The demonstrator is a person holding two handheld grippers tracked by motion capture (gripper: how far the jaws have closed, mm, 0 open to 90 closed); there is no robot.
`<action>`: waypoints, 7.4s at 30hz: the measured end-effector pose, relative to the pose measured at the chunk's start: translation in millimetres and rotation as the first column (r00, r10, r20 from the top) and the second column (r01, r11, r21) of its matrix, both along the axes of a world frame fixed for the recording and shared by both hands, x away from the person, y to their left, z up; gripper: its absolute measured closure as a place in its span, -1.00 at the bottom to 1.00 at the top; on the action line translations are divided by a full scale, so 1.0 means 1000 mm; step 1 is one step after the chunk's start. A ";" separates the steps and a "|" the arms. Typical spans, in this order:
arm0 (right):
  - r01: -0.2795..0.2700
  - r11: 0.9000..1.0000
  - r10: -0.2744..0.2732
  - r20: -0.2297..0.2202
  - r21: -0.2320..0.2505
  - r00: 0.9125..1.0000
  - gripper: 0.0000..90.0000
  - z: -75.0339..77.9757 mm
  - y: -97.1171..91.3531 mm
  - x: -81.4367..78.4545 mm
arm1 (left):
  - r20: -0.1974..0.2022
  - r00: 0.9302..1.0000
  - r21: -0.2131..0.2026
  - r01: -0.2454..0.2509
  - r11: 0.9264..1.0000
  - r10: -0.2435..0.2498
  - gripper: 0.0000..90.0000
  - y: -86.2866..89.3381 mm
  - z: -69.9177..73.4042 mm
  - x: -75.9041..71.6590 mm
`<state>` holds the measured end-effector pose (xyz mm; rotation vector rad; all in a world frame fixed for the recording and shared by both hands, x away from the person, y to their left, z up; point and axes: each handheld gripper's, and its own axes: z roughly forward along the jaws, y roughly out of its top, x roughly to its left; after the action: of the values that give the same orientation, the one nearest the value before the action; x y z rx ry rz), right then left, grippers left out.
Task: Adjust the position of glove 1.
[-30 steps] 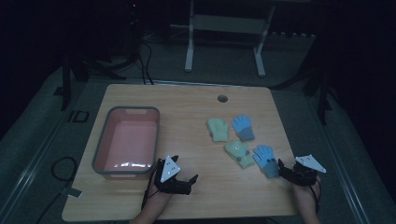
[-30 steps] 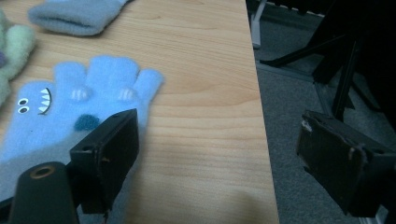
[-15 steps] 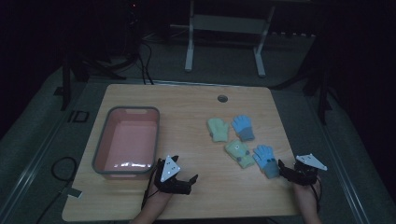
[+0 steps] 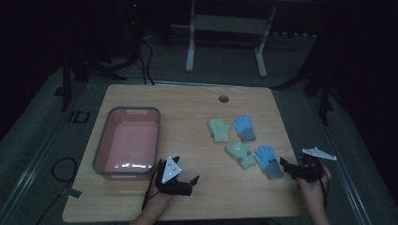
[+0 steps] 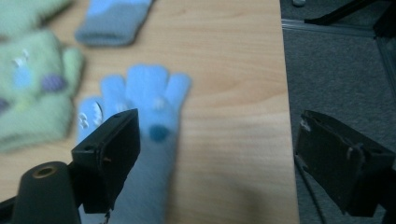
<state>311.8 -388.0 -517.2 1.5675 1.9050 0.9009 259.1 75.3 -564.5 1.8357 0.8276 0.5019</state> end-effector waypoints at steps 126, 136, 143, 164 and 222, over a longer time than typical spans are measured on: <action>-0.349 0.937 0.349 -0.008 0.023 0.937 0.88 0.055 0.230 0.067 | 0.022 1.000 0.017 0.019 1.000 -0.020 -0.98 -0.001 0.000 -0.003; -0.321 0.945 0.320 0.029 0.068 0.947 0.88 0.054 0.234 0.007 | 0.033 0.999 0.026 0.022 0.999 -0.023 -0.98 -0.002 0.000 -0.003; -0.273 0.959 0.274 0.004 0.071 0.962 0.88 0.035 0.233 -0.007 | 0.034 0.999 0.024 0.023 0.999 -0.024 -0.98 -0.002 0.000 -0.003; -0.248 0.969 0.247 -0.083 0.002 0.965 0.25 -0.027 0.245 0.001 | 0.026 0.999 0.018 0.022 1.000 -0.023 -0.98 -0.001 0.000 -0.003; -0.495 0.867 0.493 -0.049 -0.055 0.869 0.55 -0.032 0.124 0.054 | 0.017 1.000 0.015 0.016 1.000 -0.016 -0.98 -0.001 0.000 -0.002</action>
<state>365.6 -263.9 -548.9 1.0674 2.3890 1.0035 257.1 74.2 -564.4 1.8482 0.7993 0.5138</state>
